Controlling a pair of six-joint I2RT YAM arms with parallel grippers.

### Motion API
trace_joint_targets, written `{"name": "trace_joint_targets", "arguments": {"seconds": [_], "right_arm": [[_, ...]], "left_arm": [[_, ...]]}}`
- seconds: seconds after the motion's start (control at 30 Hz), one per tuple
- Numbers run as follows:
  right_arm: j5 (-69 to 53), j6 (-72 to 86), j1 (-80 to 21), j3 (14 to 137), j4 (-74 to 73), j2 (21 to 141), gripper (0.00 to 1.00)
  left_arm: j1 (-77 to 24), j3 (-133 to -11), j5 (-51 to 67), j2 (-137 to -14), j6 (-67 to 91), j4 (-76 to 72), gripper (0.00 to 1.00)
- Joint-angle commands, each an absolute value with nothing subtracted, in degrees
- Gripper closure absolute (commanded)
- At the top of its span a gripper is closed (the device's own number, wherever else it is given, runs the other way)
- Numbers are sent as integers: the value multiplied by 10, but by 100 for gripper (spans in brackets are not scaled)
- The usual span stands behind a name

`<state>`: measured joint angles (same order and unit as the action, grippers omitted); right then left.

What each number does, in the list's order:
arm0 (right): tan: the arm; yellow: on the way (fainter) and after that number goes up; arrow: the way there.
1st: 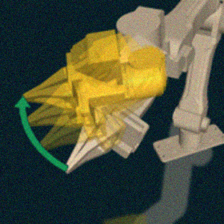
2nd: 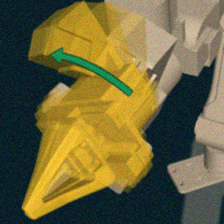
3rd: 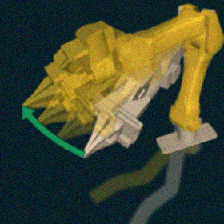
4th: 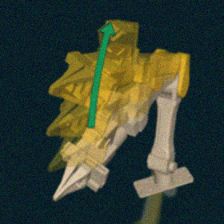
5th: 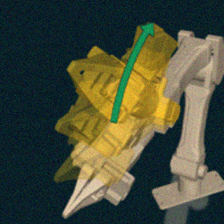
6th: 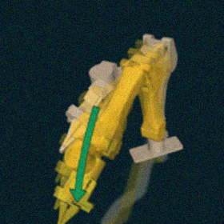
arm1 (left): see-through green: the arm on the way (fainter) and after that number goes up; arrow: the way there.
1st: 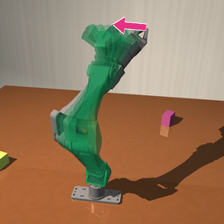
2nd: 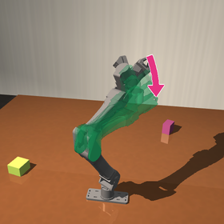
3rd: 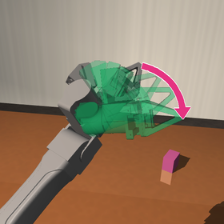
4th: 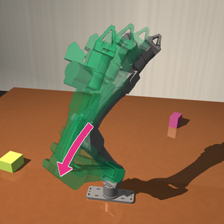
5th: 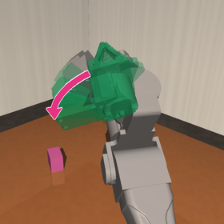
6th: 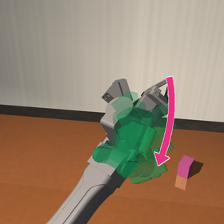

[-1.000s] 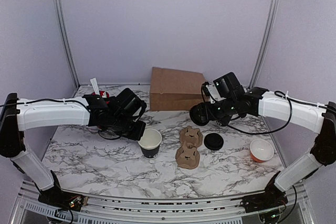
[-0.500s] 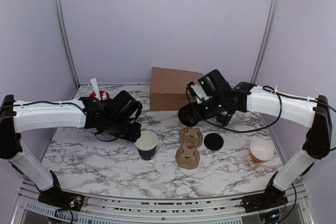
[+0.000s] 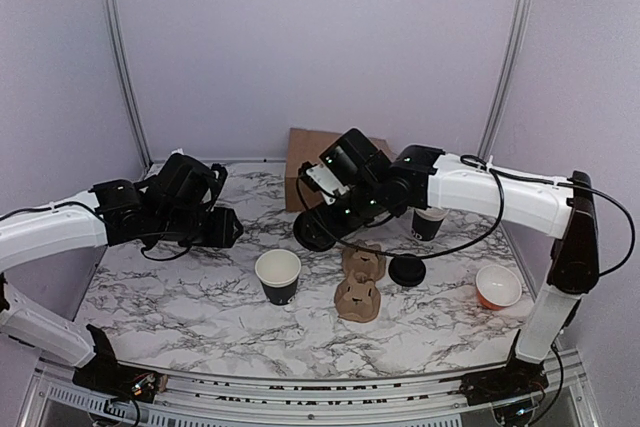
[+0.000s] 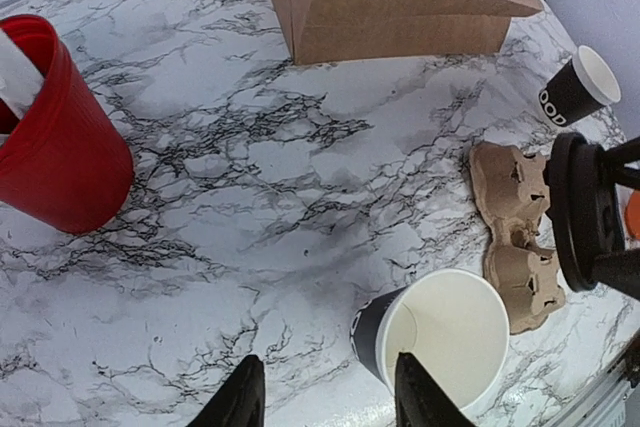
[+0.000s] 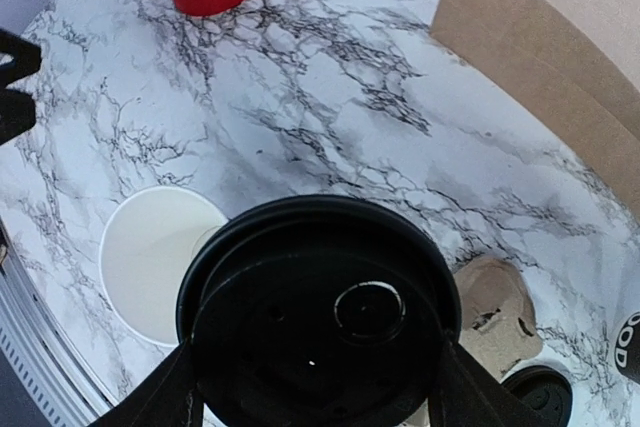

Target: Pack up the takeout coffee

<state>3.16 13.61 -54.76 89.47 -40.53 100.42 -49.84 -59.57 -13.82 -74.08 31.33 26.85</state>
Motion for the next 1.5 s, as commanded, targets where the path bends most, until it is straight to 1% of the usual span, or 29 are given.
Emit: {"name": "trace_joint_targets", "arguments": {"seconds": [0.0, 0.13, 0.2, 0.33, 0.47, 0.6, 0.63, 0.9, 1.47], "right_arm": [[35, 115, -586, 966, -451, 1040, 31], [32, 111, -609, 1014, -479, 1081, 31], [35, 108, -621, 1051, -490, 1101, 31], [48, 108, -639, 1099, -514, 1140, 31], [52, 109, -645, 1128, -534, 1163, 31], [61, 111, -650, 1150, -554, 1182, 31], [65, 111, -651, 1156, -559, 1187, 31], [94, 110, -657, 1207, -603, 1219, 31], [62, 100, -657, 1249, -638, 1261, 31]], "left_arm": [[-445, -555, -87, -697, 335, 249, 55], [-408, -509, -4, -654, 342, 196, 54], [-400, -502, 21, -651, 346, 182, 51], [-394, -470, 54, -647, 384, 121, 51], [-394, -425, 55, -632, 423, 62, 51], [-394, -400, 45, -624, 435, 43, 51], [-378, -398, 41, -622, 435, 42, 51], [-367, -391, 16, -620, 433, 30, 51], [-360, -379, 32, -641, 443, 5, 51]]}}
